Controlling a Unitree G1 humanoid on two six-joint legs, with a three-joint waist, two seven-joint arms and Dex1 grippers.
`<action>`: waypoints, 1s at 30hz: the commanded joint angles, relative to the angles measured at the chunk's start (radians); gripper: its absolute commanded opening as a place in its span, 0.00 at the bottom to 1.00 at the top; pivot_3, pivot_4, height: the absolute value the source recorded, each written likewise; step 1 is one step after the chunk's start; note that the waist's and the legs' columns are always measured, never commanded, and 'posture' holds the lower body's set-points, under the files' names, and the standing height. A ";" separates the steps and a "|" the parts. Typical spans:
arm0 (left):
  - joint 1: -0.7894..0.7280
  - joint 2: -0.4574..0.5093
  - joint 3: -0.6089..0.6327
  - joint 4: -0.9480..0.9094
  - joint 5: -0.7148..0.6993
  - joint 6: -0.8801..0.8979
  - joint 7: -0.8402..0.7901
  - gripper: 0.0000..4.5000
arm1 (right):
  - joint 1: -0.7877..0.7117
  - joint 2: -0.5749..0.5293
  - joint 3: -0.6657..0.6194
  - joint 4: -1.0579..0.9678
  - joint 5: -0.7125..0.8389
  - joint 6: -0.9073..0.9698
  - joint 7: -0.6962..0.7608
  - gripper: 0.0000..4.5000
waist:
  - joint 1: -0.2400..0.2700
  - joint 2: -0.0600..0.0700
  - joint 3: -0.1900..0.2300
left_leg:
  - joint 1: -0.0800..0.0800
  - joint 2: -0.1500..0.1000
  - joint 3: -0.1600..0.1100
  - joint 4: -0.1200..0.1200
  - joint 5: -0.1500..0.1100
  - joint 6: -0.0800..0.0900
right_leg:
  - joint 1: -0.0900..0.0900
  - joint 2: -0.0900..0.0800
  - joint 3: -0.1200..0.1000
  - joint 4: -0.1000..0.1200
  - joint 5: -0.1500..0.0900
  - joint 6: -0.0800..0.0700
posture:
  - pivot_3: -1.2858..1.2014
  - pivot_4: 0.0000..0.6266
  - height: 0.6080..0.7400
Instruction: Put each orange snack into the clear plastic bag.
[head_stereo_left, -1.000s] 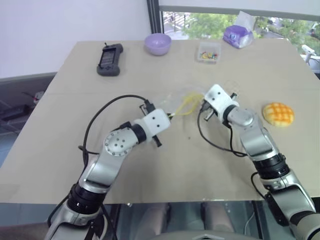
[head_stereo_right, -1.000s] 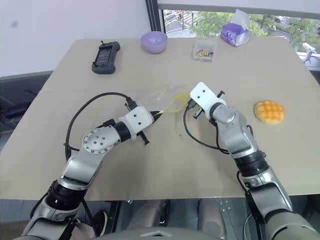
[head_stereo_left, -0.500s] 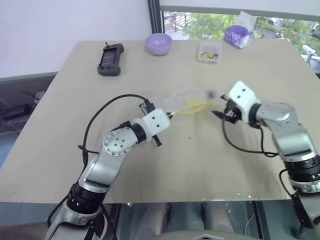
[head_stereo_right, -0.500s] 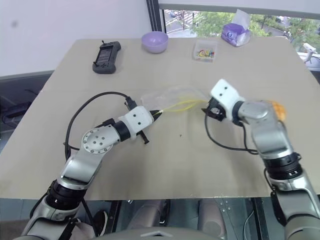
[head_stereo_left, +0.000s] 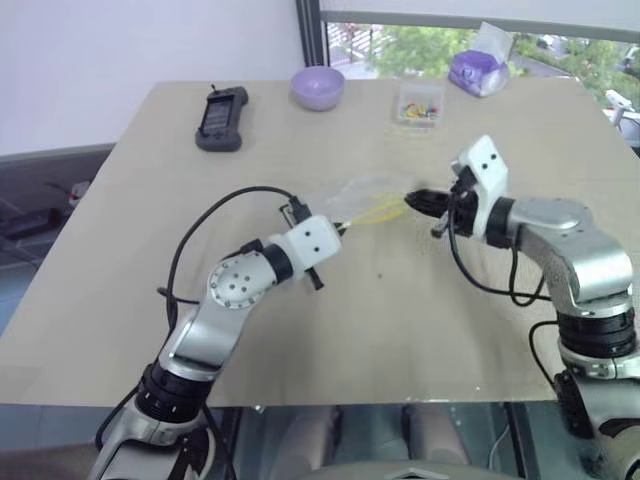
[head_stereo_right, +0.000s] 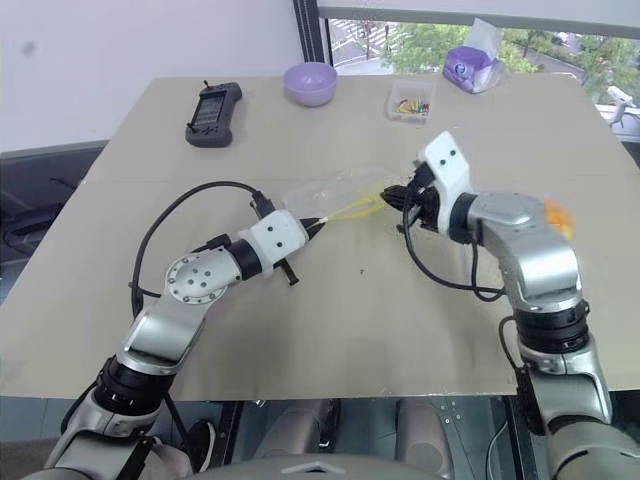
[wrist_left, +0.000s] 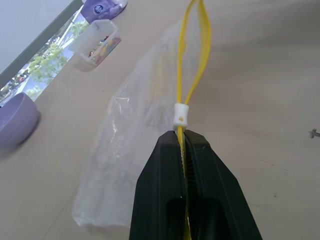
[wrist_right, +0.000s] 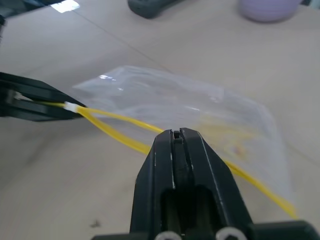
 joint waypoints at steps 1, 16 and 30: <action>-0.015 -0.003 0.014 -0.015 0.004 -0.021 0.001 0.00 | 0.003 0.025 0.018 -0.044 0.039 0.008 -0.030 0.03 | 0.000 0.000 0.000 | 0.000 0.000 0.000 0.000 0.000 0.000 | 0.000 0.000 0.000 0.000 0.000 0.000 | 0.52 0.24 1.00; -0.016 -0.017 0.006 -0.021 0.002 -0.026 -0.004 0.00 | -0.022 0.141 0.050 0.178 0.018 -0.056 -0.190 0.03 | -0.004 0.000 0.000 | 0.000 0.000 0.000 0.000 0.000 0.000 | -0.001 0.000 0.000 0.001 0.000 0.000 | 0.52 0.24 1.00; -0.022 -0.025 -0.007 -0.007 0.003 -0.060 -0.023 0.00 | -0.028 -0.036 0.336 0.396 -0.381 -0.653 -0.184 0.41 | -0.007 0.000 0.000 | 0.000 -0.001 0.001 0.000 0.000 0.000 | -0.003 0.000 0.001 0.001 0.000 0.000 | 0.52 0.24 1.00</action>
